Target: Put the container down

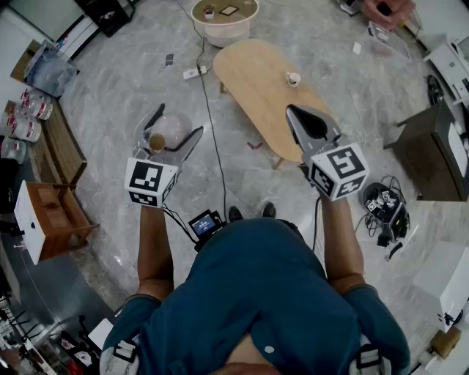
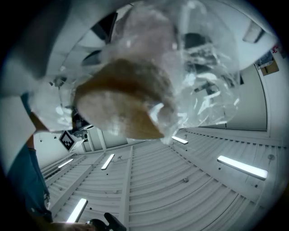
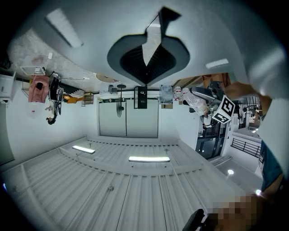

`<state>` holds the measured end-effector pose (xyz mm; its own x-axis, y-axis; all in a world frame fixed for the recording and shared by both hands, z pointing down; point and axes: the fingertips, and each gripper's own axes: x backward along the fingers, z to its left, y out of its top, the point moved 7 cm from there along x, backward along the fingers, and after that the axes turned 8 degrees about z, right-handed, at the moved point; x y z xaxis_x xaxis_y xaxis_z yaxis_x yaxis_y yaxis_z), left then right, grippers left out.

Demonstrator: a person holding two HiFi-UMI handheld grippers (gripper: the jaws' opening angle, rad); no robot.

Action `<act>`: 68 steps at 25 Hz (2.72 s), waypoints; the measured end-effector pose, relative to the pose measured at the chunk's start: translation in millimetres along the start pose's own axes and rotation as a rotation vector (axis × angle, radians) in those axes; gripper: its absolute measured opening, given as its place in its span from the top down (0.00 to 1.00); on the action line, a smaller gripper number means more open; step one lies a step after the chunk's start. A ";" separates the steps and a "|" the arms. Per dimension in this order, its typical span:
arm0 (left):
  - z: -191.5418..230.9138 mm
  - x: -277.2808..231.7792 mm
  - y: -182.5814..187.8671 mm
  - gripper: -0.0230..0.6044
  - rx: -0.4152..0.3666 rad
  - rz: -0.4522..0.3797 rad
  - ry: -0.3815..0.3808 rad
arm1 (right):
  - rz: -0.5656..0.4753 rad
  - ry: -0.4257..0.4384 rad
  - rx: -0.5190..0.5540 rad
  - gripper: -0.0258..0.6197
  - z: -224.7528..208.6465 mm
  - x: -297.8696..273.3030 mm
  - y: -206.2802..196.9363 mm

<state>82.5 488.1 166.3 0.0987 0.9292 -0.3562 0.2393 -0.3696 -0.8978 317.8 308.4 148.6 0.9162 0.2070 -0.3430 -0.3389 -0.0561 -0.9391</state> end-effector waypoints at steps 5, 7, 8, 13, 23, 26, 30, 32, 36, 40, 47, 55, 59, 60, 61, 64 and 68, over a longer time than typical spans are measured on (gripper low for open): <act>4.7 -0.3 -1.2 0.31 -0.007 -0.007 -0.012 | -0.004 -0.007 -0.004 0.95 5.5 -4.1 1.7; 6.3 1.7 -2.9 0.31 -0.006 -0.011 -0.018 | -0.001 -0.011 -0.006 0.95 9.6 -4.3 2.0; 7.7 2.6 -3.5 0.31 -0.007 -0.015 -0.023 | -0.001 -0.016 -0.006 0.95 11.8 -4.4 2.8; 17.6 5.4 -12.4 0.31 -0.005 -0.025 -0.039 | 0.002 -0.032 -0.010 0.95 22.7 -10.9 4.0; 28.5 0.9 -17.3 0.31 -0.004 -0.040 -0.068 | -0.056 -0.040 -0.081 0.94 27.8 -16.6 7.8; 30.1 -5.6 -15.4 0.31 -0.003 -0.035 -0.066 | -0.066 -0.034 -0.088 0.94 19.2 -20.3 9.9; 31.0 -18.7 -14.5 0.31 0.000 -0.018 -0.049 | -0.069 -0.018 -0.093 0.94 1.8 -29.7 6.6; 32.1 -25.3 -14.0 0.31 0.003 -0.004 -0.040 | -0.070 -0.009 -0.102 0.94 -8.2 -35.9 4.4; 35.5 -43.0 -9.5 0.31 0.008 0.017 -0.027 | -0.070 0.009 -0.111 0.94 -30.4 -48.1 5.5; 31.9 -67.3 -2.6 0.31 0.035 0.012 0.004 | -0.041 0.043 -0.103 0.94 -63.0 -61.5 5.9; 13.8 -124.7 20.4 0.31 0.048 0.019 0.024 | -0.028 0.077 -0.102 0.94 -131.7 -67.9 5.9; 21.7 -144.9 26.2 0.31 0.053 0.061 0.081 | -0.038 0.162 -0.092 0.94 -158.5 -104.5 8.8; 21.1 -151.7 36.6 0.31 0.043 0.078 0.116 | -0.058 0.196 -0.095 0.94 -174.0 -109.8 10.5; 20.3 -153.4 38.9 0.31 0.041 0.081 0.121 | -0.062 0.200 -0.097 0.94 -177.2 -109.8 9.9; 19.2 -155.4 40.6 0.31 0.041 0.084 0.123 | -0.064 0.202 -0.100 0.94 -180.3 -109.5 8.6; 16.1 -162.6 43.9 0.31 0.035 0.094 0.114 | -0.069 0.199 -0.115 0.94 -187.5 -106.7 3.8; 14.5 -171.9 48.2 0.31 0.021 0.091 0.092 | -0.067 0.181 -0.134 0.94 -193.9 -104.1 -2.0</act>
<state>63.1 310.6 180.6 0.2074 0.8871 -0.4123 0.2050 -0.4516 -0.8684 264.5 97.7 182.5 0.9632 0.0366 -0.2661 -0.2556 -0.1794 -0.9500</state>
